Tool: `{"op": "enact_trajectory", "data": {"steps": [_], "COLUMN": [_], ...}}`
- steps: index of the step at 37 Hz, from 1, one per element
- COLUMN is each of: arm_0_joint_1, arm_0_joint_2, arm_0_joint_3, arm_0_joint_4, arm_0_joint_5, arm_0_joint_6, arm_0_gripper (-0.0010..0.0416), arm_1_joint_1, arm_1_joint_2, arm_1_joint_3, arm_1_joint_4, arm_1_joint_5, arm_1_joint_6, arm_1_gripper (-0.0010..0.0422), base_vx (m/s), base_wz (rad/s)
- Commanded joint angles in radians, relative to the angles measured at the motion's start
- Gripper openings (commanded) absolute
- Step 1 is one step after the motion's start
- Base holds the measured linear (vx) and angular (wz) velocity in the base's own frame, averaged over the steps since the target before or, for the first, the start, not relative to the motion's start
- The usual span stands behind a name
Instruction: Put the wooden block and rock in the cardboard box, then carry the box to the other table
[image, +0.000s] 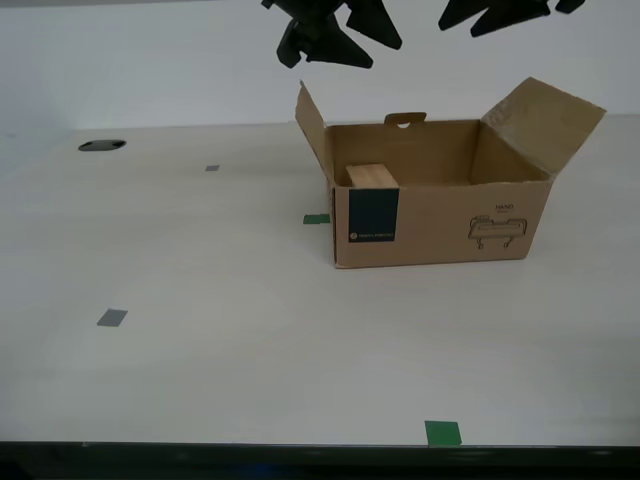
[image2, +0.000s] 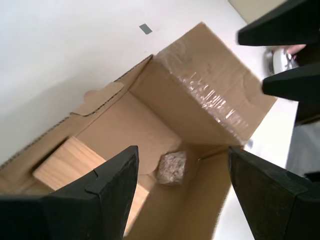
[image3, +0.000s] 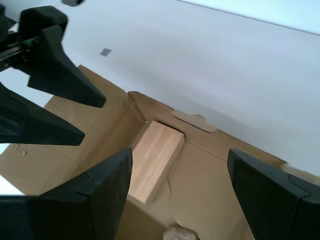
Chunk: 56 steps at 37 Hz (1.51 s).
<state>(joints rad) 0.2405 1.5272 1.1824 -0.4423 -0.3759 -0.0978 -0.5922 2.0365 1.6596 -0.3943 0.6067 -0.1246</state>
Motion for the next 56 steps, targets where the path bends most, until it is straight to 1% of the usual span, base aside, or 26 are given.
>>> {"op": "enact_trajectory", "data": {"steps": [1,5,7,11,14,18,21,27,32,34,37,39,42,44,47,51,53,56], "arm_0_joint_1": [0.0,0.0,0.0,-0.002,-0.008,-0.028,-0.047,-0.1,-0.152,-0.174,-0.206,-0.225,-0.249,-0.264,-0.279,-0.282,-0.282,-0.282], "arm_0_joint_2": [-0.001,-0.001,-0.001,-0.001,-0.001,-0.001,-0.001,-0.001,-0.001,-0.001,-0.001,-0.001,-0.001,-0.001,-0.001,-0.001,-0.001,-0.001], "arm_0_joint_3": [0.069,0.145,0.18,0.243,0.292,0.352,0.401,0.489,0.538,0.549,0.561,0.561,0.547,0.538,0.52,0.495,0.48,0.452], "arm_0_joint_4": [-0.088,-0.174,-0.204,-0.253,-0.285,-0.322,-0.358,-0.449,-0.511,-0.534,-0.575,-0.593,-0.599,-0.608,-0.616,-0.618,-0.618,-0.619], "arm_0_joint_5": [0.037,0.058,0.069,0.102,0.124,0.127,0.128,0.129,0.129,0.129,0.129,0.129,0.129,0.129,0.129,0.129,0.129,0.129], "arm_0_joint_6": [0.001,0.001,0.0,-0.001,-0.002,-0.002,-0.002,-0.004,-0.017,-0.019,-0.026,-0.039,-0.046,-0.052,-0.055,-0.06,-0.061,-0.062], "arm_0_gripper": [0.0263,0.0279,0.0288,0.0314,0.033,0.0347,0.0356,0.036,0.0353,0.035,0.035,0.0352,0.0356,0.0357,0.0359,0.0362,0.0365,0.0371], "arm_1_joint_1": [0.002,0.003,0.003,0.003,0.003,0.003,0.003,0.004,0.005,0.005,0.006,0.008,0.011,0.014,0.018,0.021,0.022,0.023], "arm_1_joint_2": [-0.002,-0.002,-0.002,-0.002,-0.002,-0.002,-0.002,-0.002,-0.007,-0.008,-0.015,-0.017,-0.023,-0.027,-0.032,-0.042,-0.05,-0.067], "arm_1_joint_3": [0.037,0.097,0.128,0.2,0.254,0.322,0.372,0.448,0.469,0.468,0.468,0.468,0.466,0.466,0.466,0.466,0.465,0.463], "arm_1_joint_4": [-0.037,-0.105,-0.138,-0.219,-0.272,-0.335,-0.379,-0.443,-0.475,-0.489,-0.526,-0.549,-0.577,-0.583,-0.593,-0.621,-0.635,-0.655], "arm_1_joint_5": [0.003,0.0,-0.009,-0.058,-0.09,-0.13,-0.147,-0.15,-0.15,-0.15,-0.151,-0.154,-0.16,-0.171,-0.208,-0.286,-0.315,-0.345], "arm_1_joint_6": [-0.024,-0.024,-0.022,-0.015,0.019,0.044,0.055,0.056,0.029,0.016,0.017,0.02,0.022,0.024,0.023,0.023,0.023,0.024], "arm_1_gripper": [0.0236,0.0236,0.0236,0.0236,0.0236,0.0236,0.0236,0.0236,0.0236,0.0236,0.0236,0.0236,0.0236,0.0236,0.0236,0.0236,0.0236,0.0236], "base_vx": [0.0,0.0,0.0,0.0,0.0,0.0,0.0,0.0,0.0,0.0,0.0,0.0,0.0,0.0,0.0,0.0,0.0,0.0], "base_wz": [0.0,0.0,0.0,0.0,0.0,0.0,0.0,0.0,0.0,0.0,0.0,0.0,0.0,0.0,0.0,0.0,0.0,0.0]}}
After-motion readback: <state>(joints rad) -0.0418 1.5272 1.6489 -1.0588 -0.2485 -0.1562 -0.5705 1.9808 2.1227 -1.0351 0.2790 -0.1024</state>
